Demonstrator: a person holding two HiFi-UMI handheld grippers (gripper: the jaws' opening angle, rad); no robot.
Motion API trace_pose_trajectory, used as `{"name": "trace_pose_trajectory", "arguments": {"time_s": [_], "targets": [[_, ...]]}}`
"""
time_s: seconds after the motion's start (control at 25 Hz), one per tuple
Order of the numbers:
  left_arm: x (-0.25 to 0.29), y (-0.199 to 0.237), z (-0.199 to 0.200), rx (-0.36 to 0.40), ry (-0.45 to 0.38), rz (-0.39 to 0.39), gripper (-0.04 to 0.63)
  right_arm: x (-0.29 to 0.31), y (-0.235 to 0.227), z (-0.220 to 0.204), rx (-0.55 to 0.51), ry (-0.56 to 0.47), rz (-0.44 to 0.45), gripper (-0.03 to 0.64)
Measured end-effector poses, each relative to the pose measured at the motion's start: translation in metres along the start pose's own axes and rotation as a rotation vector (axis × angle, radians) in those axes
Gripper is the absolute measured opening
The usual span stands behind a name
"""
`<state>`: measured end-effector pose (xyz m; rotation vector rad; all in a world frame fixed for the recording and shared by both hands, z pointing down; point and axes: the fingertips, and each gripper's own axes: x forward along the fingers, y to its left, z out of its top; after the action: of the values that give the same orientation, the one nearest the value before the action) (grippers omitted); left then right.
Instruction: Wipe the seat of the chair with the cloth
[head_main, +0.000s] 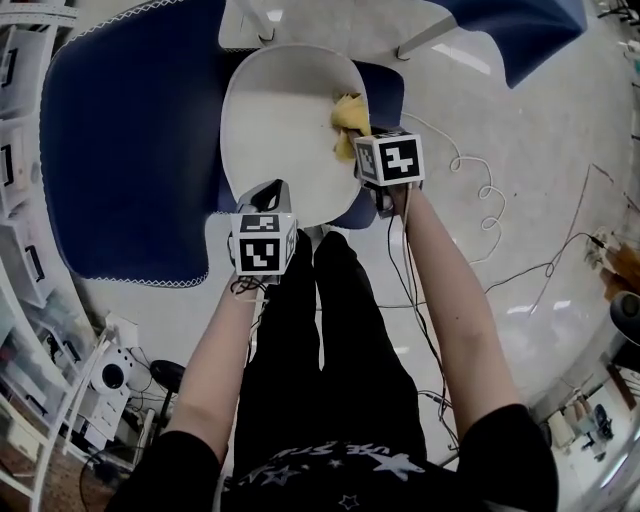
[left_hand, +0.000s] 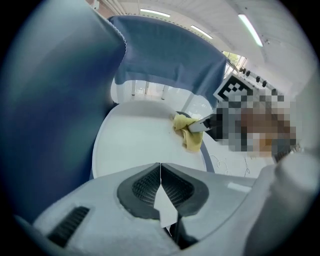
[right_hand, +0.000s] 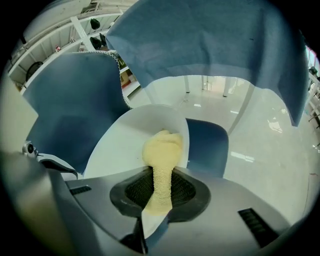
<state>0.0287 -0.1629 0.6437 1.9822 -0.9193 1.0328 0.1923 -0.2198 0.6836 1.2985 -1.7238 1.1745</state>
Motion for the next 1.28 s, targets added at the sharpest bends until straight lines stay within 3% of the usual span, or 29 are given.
{"name": "trace_pose_trajectory", "arguments": {"time_s": [0.28,0.64,0.92,1.28], "targets": [[-0.004,-0.026,-0.005,-0.022,-0.012,0.022,0.02,-0.016,-0.039,-0.023,0.02,0.014,-0.062,0.069],[-0.026,-0.036,-0.028,-0.105,-0.053,0.076,0.02,-0.031,-0.037,-0.03,-0.008,-0.018,-0.026,0.069],[-0.05,-0.015,-0.049,-0.165,-0.082,0.142,0.02,-0.027,0.036,-0.01,-0.047,-0.055,0.107,0.069],[-0.064,0.01,-0.106,-0.181,-0.056,0.152,0.02,0.019,0.17,-0.001,-0.239,-0.043,0.272,0.069]]}}
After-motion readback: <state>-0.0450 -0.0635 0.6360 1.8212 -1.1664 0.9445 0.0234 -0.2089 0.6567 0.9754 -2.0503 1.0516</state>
